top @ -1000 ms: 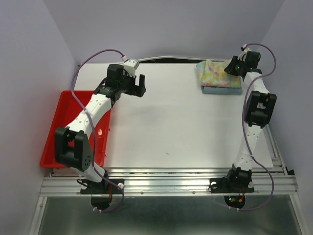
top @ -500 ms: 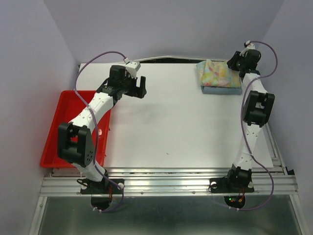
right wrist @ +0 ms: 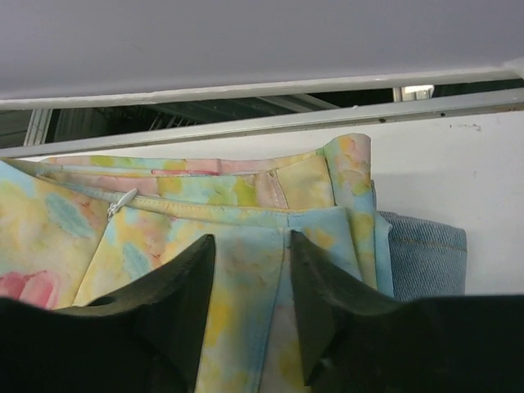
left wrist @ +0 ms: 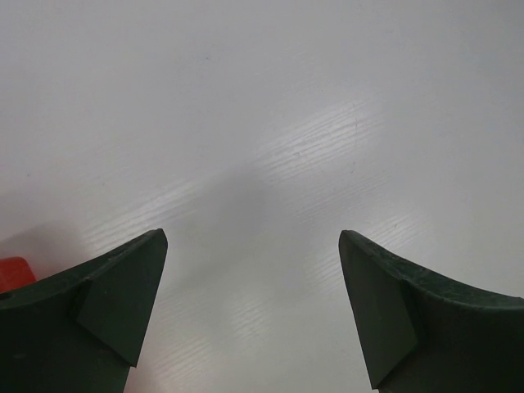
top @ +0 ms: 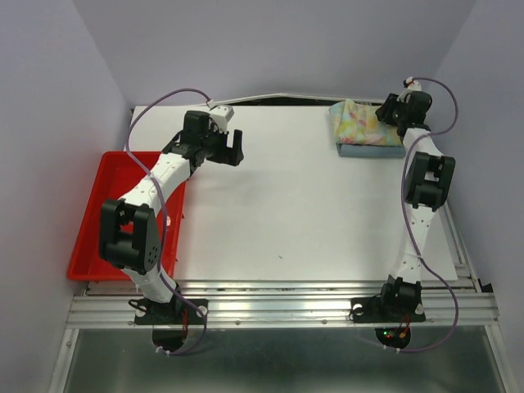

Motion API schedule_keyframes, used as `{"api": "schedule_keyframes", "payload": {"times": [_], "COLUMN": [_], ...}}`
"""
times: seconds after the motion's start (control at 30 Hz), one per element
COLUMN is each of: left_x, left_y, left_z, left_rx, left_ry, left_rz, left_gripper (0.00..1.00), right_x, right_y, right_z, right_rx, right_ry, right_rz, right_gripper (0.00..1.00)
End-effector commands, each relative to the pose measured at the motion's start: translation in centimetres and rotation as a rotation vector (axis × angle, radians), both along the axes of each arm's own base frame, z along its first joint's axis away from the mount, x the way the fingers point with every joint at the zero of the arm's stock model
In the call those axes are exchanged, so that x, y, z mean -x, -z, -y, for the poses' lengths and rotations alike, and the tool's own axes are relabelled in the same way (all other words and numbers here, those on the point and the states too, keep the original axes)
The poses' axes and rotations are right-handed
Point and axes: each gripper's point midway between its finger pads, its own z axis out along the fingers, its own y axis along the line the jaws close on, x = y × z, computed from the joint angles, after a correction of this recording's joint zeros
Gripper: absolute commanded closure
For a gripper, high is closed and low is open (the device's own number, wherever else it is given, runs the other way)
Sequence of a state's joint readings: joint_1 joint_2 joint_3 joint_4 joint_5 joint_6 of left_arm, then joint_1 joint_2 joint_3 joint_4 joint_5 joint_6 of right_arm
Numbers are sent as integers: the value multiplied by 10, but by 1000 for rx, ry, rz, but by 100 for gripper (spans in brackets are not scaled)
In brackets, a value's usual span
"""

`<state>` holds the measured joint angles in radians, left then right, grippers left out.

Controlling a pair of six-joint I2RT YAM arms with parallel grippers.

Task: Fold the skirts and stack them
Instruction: Neatly place the folded skirt to the corner

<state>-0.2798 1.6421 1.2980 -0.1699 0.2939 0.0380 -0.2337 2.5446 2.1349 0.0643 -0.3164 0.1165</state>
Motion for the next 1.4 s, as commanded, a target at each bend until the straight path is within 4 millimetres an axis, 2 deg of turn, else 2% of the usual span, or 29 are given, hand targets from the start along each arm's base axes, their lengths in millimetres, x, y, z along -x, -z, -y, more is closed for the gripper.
{"api": "schedule_keyframes", "payload": {"times": [0.0, 0.03, 0.07, 0.1, 0.17, 0.2, 0.23, 0.27, 0.3, 0.4, 0.43, 0.47, 0.53, 0.57, 0.6, 0.63, 0.73, 0.77, 0.8, 0.83, 0.87, 0.9, 0.93, 0.97, 1.0, 1.03, 1.13, 1.17, 1.37], "left_x": [-4, -5, -7, -9, -11, -14, -15, -15, -16, -14, -13, -12, -10, -7, -5, 1, 12, 21, 26, 33, 38, 46, 53, 58, 65, 69, 81, 85, 88], "left_y": [-29, -32, -35, -38, -49, -54, -65, -70, -76, -93, -98, -101, -104, -104, -104, -104, -98, -91, -87, -91, -85, -70, -70, -64, -48, -45, -28, -19, -18], "left_z": [1, -2, -6, -9, -16, -23, -26, -27, -33, -39, -42, -43, -50, -54, -57, -61, -67, -69, -71, -74, -75, -76, -77, -79, -81, -82, -92, -94, -95], "left_rx": [17, 9, -4, -5, -1, 3, 13, 26, 34, 39, 38, 30, -1, -19, -32, -45, -82, -93, -102, -114, -125, -136, -150, -159, -172, -182, -231, -244, -246], "left_ry": [16, 5, -8, -20, -42, -64, -71, -61, -68, -56, -57, -46, -66, -68, -69, -76, -62, -61, -58, -51, -47, -34, -19, -17, -15, -8, -18, -11, -16], "left_rz": [81, 92, 102, 108, 138, 151, 173, 179, 185, 210, 220, 231, 231, 228, 228, 233, 249, 245, 247, 269, 264, 237, 253, 246, 219, 217, 197, 180, 192], "left_gripper": [2, 2, 2, 2, 2, 2, 2, 2, 1, 1, 2, 2, 2, 2, 2, 2, 2, 2, 2, 2, 2, 1, 2, 1, 1, 1, 1, 2, 1], "right_x": [-9, -6, -2, 1, 11, 20, 28, 35, 48, 74, 91, 100, 121, 142, 154, 177, 214, 236, 254, 276, 289, 302, 318, 328, 347, 355, 378, 381, 387], "right_y": [-57, -62, -88, -100, -115, -149, -151, -164, -197, -216, -234, -240, -235, -240, -234, -221, -198, -160, -162, -128, -117, -105, -106, -96, -77, -62, -48, -47, -47], "right_z": [11, 8, 6, 4, -1, -5, -9, -12, -17, -31, -37, -41, -47, -54, -57, -62, -73, -78, -82, -92, -94, -97, -99, -101, -104, -104, -101, -101, -104], "right_rx": [37, 31, 35, 34, 23, 21, 8, 5, 10, 2, 20, 33, 64, 69, 71, 95, 124, 99, 110, 90, 90, 89, 114, 117, 128, 126, 167, 173, 167], "right_ry": [-14, -25, -28, -29, -39, -43, -54, -61, -69, -111, -136, -150, -183, -205, -220, -242, -278, -294, -303, -335, -343, -350, -362, -370, -381, -384, -370, -368, -371], "right_rz": [142, 145, 180, 193, 202, 242, 237, 250, 289, 272, 266, 261, 204, 165, 127, 59, -24, -120, -124, -214, -239, -267, -258, -274, -307, -344, -374, -372, -365], "right_gripper": [33, 26, 15, 11, 5, 0, 0, 0, 0, 0, 0, 0, 0, 0, 0, 0, 0, 0, 0, 0, 0, 0, 0, 0, 0, 0, 0, 0, 0]}}
